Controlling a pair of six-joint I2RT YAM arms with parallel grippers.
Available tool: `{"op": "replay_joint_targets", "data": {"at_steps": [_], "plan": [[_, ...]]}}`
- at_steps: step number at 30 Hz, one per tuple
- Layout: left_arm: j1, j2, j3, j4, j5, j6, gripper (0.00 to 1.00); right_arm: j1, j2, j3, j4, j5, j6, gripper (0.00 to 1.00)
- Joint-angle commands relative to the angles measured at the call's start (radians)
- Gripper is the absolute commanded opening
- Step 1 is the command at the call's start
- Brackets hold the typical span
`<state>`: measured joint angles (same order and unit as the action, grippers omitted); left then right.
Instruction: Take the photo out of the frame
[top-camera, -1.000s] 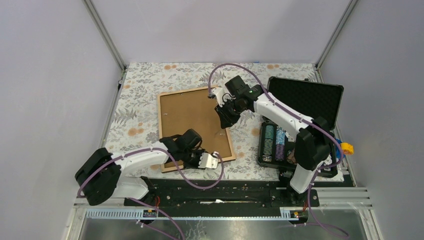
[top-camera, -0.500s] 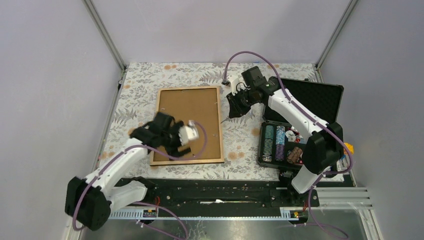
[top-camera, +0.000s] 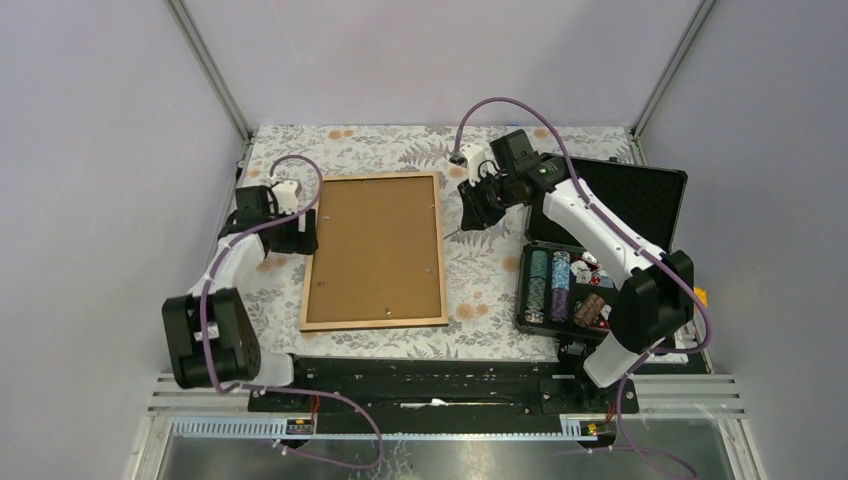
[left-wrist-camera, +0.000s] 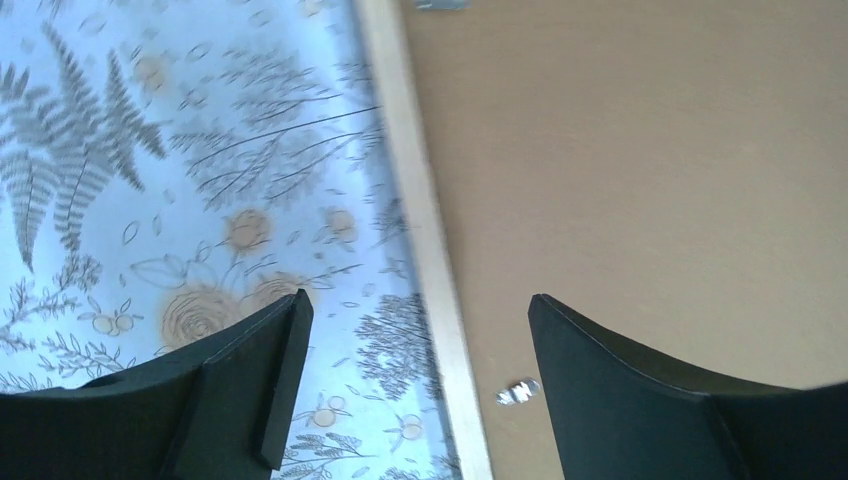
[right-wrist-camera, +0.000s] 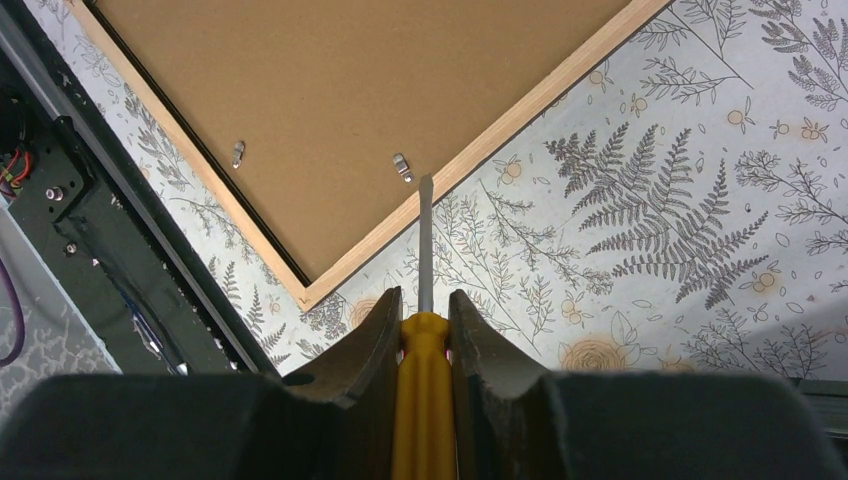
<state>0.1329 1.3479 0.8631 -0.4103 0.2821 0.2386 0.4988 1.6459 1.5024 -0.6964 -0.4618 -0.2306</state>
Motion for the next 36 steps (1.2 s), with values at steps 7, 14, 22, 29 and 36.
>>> {"op": "replay_joint_targets", "data": {"at_steps": [7, 14, 22, 29, 36], "plan": [[0.064, 0.214, 0.055, 0.137, 0.076, -0.061, 0.74, -0.003, -0.042, -0.014, 0.022, 0.025, -0.005, 0.00], [0.029, 0.297, 0.050, 0.150, 0.089, -0.015, 0.49, -0.003, -0.013, -0.002, 0.030, 0.074, -0.009, 0.00], [-0.108, 0.248, -0.028, 0.189, 0.045, 0.007, 0.33, 0.001, 0.049, -0.003, 0.053, 0.135, -0.025, 0.00], [-0.179, 0.235, -0.068, 0.209, 0.035, -0.026, 0.27, 0.024, 0.051, -0.063, 0.087, 0.212, -0.039, 0.00], [-0.221, 0.245, -0.105, 0.235, 0.037, 0.011, 0.16, 0.055, 0.068, -0.069, 0.116, 0.351, -0.054, 0.00]]}}
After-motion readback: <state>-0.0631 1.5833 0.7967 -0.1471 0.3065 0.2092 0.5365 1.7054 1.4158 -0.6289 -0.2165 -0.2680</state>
